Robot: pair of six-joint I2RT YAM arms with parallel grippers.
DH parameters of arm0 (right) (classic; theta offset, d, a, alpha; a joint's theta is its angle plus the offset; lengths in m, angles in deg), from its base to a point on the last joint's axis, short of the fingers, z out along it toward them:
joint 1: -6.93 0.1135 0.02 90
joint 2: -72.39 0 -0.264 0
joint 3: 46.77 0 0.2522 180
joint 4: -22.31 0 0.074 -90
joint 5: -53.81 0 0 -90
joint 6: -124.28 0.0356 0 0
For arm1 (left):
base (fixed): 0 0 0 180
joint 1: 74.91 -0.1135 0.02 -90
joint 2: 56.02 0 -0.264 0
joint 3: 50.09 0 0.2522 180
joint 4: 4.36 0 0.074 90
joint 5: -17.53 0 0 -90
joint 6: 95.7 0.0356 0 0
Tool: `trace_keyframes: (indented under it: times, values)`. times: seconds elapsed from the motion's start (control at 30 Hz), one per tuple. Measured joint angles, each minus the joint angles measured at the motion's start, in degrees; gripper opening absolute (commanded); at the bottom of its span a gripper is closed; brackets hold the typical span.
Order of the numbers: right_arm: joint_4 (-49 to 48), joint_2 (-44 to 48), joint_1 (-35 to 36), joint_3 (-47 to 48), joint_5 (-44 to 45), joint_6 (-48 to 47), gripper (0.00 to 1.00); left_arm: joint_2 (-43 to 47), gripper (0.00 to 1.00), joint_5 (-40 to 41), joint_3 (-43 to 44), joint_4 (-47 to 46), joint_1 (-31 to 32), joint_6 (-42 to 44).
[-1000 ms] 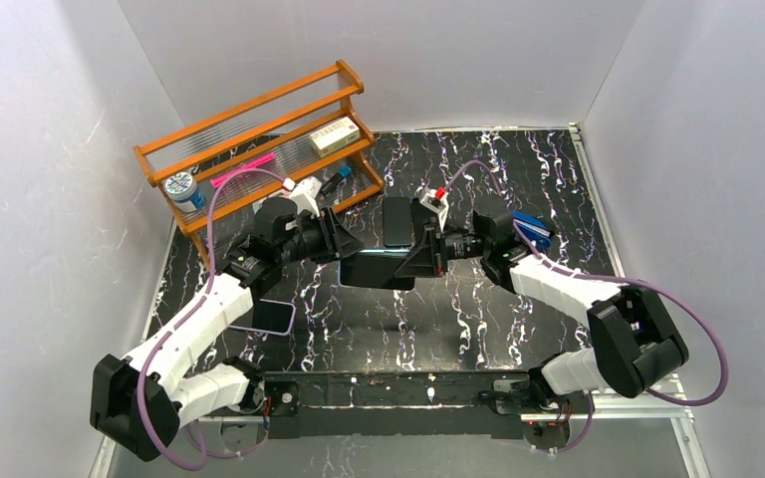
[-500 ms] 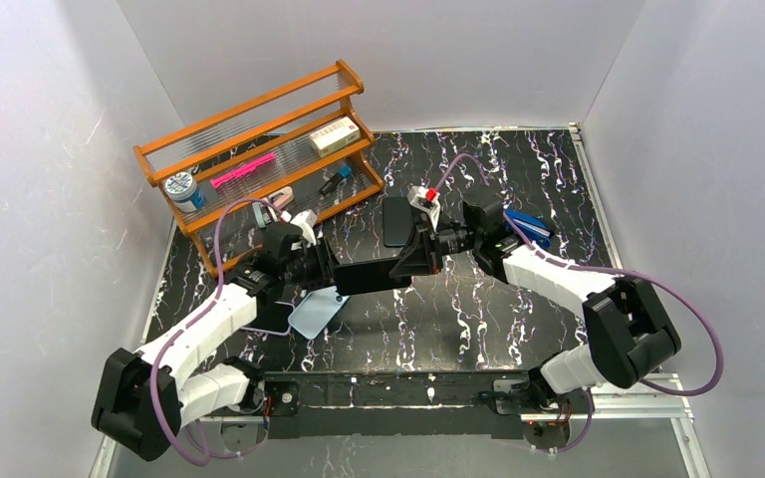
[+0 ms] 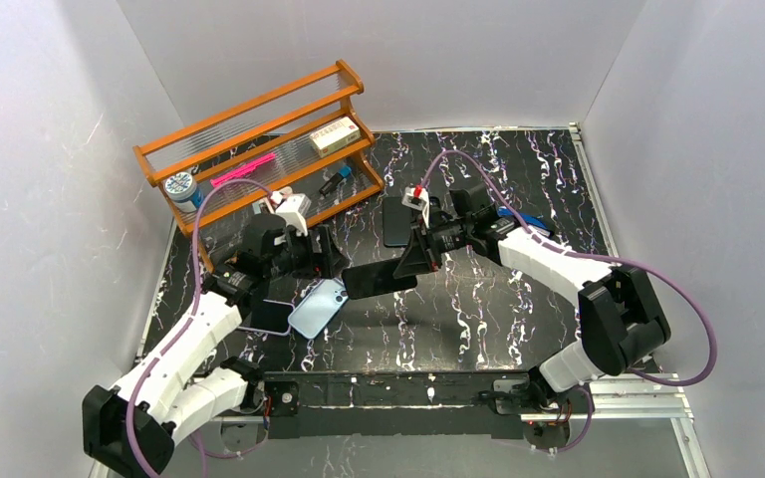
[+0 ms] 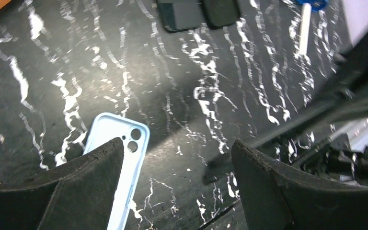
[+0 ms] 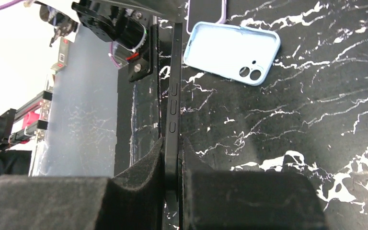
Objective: Take the phone out of the phone case
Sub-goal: Place the phone at the center of the board.
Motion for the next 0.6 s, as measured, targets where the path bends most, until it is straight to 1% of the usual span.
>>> trace_keyframes:
  times: [0.17, 0.3, 0.4, 0.6]
  values:
    - [7.3, -0.9, 0.2, 2.0, 3.1, -4.3, 0.01, -2.4, 0.82, -7.4, 5.4, 1.9, 0.3, 7.0]
    - [10.3, -0.9, 0.6, 2.4, 4.1, -6.2, 0.01, -4.1, 0.81, -14.6, 6.3, 2.4, 0.3, 11.2]
    - [12.4, -1.0, 1.2, 3.5, 4.9, -7.6, 0.01, -7.7, 0.77, -21.4, 7.3, 3.0, 0.5, 13.6]
    - [14.9, -1.9, 3.0, 6.0, 5.0, -10.1, 0.01, -13.1, 0.69, -28.7, 8.2, 3.5, 2.4, 16.9]
